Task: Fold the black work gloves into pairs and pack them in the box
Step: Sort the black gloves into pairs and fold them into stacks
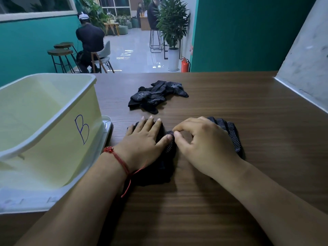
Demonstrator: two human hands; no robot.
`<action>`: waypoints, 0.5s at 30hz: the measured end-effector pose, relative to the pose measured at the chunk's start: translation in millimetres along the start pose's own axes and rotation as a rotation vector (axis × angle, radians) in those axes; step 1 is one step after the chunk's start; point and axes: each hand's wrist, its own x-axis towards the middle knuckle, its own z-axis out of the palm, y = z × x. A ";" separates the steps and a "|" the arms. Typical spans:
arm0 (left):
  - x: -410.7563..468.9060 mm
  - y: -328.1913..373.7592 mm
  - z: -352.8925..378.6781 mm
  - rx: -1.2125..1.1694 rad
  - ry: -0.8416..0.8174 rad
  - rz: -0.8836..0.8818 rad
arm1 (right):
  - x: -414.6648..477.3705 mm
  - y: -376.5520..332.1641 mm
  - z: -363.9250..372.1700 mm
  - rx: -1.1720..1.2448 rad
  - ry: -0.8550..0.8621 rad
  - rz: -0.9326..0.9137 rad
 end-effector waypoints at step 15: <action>21.0 -42.4 -15.2 -0.216 0.310 -0.260 | 160.0 -22.2 66.6 -0.308 -0.489 -0.208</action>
